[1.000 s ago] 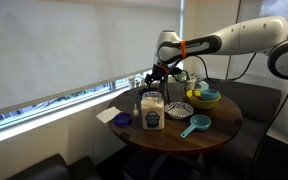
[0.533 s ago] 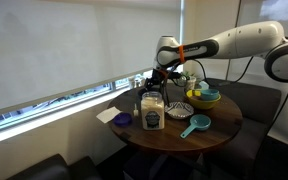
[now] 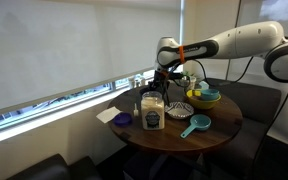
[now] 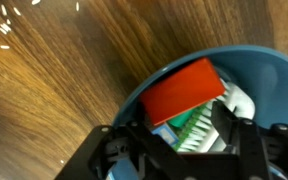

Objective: Remove the brush from the grey bowl and put it on the table

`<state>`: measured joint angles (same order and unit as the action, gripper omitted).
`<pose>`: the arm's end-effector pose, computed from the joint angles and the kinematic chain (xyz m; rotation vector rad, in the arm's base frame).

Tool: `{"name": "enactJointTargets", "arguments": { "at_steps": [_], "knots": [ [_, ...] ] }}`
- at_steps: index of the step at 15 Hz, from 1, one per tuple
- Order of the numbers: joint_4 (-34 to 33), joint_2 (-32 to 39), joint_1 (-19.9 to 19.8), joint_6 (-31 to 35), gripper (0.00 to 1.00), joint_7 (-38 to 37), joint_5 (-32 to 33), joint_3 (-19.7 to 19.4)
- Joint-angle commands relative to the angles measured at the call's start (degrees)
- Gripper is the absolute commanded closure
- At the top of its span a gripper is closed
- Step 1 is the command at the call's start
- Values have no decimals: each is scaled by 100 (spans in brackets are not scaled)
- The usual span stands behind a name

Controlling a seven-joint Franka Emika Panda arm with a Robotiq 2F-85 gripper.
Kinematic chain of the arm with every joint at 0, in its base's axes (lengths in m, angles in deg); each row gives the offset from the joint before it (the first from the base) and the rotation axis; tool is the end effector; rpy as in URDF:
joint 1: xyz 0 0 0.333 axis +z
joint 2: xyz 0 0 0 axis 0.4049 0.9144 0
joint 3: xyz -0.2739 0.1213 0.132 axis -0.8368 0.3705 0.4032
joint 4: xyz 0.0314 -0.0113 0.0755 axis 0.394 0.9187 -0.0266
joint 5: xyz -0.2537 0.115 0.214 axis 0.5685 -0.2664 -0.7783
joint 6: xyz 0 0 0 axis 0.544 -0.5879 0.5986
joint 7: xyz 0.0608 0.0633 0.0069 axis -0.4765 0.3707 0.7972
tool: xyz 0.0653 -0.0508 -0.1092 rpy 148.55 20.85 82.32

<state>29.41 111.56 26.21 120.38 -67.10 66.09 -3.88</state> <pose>0.7528 0.0182 0.3946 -2.9905 0.6289 -0.2562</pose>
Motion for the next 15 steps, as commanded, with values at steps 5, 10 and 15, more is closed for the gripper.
{"name": "enactJointTargets", "arguments": {
  "at_steps": [5, 10, 15],
  "knots": [
    [-323, 116, -17, -364, 89, -192, -130, 26],
    [-362, -49, -158, -196, 100, -172, -406, 143],
    [-482, -62, -246, -94, 72, 18, -546, 185]
  ]
}}
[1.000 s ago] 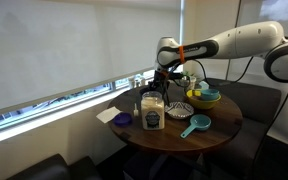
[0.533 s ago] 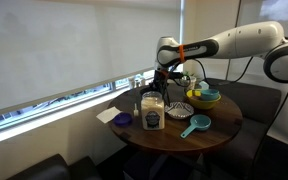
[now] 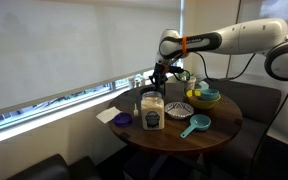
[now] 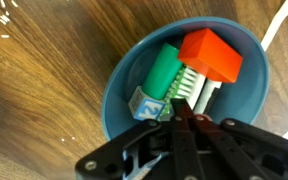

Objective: Remove the brush from the grey bowl and put it on the table

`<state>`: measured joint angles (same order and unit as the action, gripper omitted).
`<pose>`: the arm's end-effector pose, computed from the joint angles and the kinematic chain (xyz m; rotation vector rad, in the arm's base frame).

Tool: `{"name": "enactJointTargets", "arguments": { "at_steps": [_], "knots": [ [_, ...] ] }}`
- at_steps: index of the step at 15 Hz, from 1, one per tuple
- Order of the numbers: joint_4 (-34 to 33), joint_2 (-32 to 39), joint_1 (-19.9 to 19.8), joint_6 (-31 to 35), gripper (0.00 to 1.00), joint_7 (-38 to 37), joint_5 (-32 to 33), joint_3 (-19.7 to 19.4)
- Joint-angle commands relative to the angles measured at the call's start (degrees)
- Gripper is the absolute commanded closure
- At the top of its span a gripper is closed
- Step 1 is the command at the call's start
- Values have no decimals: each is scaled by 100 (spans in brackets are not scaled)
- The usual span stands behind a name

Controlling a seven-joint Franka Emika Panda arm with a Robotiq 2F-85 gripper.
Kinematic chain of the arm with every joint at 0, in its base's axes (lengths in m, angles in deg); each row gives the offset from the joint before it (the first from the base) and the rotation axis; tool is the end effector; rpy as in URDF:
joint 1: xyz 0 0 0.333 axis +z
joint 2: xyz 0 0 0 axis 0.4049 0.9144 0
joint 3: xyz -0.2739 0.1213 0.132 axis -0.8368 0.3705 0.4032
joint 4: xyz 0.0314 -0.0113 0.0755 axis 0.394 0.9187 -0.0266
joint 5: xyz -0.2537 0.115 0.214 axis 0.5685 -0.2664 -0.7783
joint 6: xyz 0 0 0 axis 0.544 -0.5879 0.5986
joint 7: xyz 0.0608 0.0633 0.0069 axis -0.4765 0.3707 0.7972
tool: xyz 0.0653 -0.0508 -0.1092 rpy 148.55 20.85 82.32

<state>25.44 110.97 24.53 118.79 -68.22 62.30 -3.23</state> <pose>0.7556 0.0088 0.4318 -2.8878 0.6894 -0.3017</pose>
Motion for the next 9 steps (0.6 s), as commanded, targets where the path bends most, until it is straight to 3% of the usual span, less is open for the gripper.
{"name": "enactJointTargets", "arguments": {
  "at_steps": [1, 5, 9],
  "knots": [
    [-101, 16, -65, 140, 67, 116, -144, 105],
    [-110, 59, -93, 200, 38, 610, -268, 333],
    [-159, 146, -17, 237, 12, 865, 25, 216]
  ]
}}
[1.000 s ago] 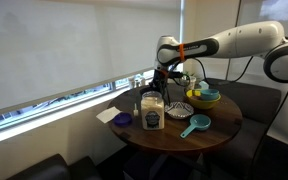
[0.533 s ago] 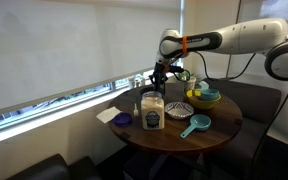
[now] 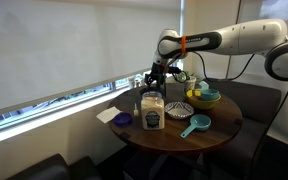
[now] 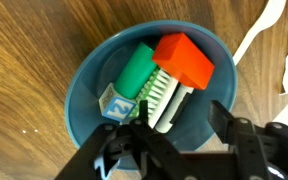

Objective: Remove the brush from the grey bowl and put it on the table

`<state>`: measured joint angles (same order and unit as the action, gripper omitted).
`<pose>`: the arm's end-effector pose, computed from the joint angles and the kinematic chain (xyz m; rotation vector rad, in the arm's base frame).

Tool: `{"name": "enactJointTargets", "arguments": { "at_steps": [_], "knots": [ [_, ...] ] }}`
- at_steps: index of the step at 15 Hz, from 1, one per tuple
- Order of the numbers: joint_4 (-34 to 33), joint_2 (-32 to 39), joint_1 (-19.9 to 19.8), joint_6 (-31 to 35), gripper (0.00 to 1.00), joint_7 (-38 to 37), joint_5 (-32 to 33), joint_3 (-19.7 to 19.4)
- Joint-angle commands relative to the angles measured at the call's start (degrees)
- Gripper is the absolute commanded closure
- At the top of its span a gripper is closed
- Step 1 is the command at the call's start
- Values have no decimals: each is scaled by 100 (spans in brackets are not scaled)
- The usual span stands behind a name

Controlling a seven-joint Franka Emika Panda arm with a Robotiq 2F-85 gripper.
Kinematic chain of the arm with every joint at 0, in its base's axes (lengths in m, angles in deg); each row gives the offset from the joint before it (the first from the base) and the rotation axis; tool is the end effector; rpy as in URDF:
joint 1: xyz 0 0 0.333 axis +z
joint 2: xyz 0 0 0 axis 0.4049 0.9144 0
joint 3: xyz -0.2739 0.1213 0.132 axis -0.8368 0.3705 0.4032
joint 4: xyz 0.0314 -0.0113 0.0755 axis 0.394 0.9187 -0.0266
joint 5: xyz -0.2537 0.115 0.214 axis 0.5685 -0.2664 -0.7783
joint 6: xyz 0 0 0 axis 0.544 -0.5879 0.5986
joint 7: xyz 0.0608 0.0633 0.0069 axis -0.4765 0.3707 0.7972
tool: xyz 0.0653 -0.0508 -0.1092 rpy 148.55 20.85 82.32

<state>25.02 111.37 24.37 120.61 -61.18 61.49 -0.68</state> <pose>0.7599 0.0282 0.4342 -2.8860 0.4758 -0.3435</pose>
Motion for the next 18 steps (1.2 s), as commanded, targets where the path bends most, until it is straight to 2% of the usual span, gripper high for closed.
{"name": "enactJointTargets", "arguments": {
  "at_steps": [1, 3, 12, 13, 14, 18],
  "knots": [
    [-132, 139, -6, 108, 4, 161, 105, -55],
    [-197, 262, -22, 282, 0, 50, 13, -58],
    [-405, 720, 179, 549, 1, -559, 166, -331],
    [-454, 771, 207, 493, 8, -623, 197, -367],
    [-496, 808, 245, 464, 26, -666, 250, -416],
    [-682, 885, 350, 238, 55, -831, 494, -578]
  ]
}}
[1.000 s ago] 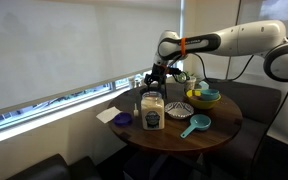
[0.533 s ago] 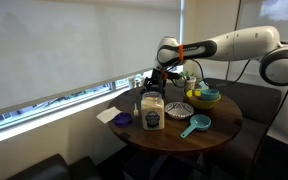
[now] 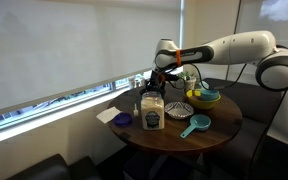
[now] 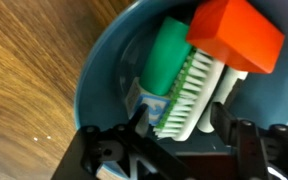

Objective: Remove the brush from the grey bowl and put it on the table

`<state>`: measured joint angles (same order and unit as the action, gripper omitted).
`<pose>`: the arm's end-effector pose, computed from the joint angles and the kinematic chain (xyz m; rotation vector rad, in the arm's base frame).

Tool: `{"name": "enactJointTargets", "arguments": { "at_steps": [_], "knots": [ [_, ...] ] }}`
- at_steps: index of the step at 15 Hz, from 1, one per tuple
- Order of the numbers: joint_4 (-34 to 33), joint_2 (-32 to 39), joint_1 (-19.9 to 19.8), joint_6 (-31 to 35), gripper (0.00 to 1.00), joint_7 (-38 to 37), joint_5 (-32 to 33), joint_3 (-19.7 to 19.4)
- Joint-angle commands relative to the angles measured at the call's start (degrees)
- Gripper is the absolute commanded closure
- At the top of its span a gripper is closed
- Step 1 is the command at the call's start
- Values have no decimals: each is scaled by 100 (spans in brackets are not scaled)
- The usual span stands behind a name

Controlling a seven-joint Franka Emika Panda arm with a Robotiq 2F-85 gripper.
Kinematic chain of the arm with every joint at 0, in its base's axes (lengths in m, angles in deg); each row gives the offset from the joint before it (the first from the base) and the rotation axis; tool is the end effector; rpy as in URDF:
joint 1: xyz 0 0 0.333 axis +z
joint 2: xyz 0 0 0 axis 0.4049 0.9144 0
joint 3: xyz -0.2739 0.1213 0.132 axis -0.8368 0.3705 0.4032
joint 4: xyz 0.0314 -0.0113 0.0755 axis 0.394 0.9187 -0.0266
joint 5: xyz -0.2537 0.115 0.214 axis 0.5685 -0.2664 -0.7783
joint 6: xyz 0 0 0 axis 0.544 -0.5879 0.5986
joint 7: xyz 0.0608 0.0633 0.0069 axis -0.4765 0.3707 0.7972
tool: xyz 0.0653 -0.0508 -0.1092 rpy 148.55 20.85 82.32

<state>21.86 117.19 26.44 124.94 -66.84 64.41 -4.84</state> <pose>0.7805 0.0181 0.3906 -2.9370 0.6274 -0.4178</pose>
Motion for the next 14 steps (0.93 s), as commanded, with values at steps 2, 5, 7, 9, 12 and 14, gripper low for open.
{"name": "enactJointTargets", "arguments": {
  "at_steps": [2, 5, 7, 9, 12, 14],
  "knots": [
    [-424, 337, 177, -325, 69, -327, 279, -218],
    [-528, 377, 177, -391, 88, -352, 264, -195],
    [-561, 365, 181, -392, 99, -336, 243, -179],
    [-552, 289, 181, -384, 96, -308, 232, -168],
    [-489, 115, 158, -366, 96, -225, 201, -136],
    [-390, -81, 142, -263, 96, -146, 173, -109]
  ]
}}
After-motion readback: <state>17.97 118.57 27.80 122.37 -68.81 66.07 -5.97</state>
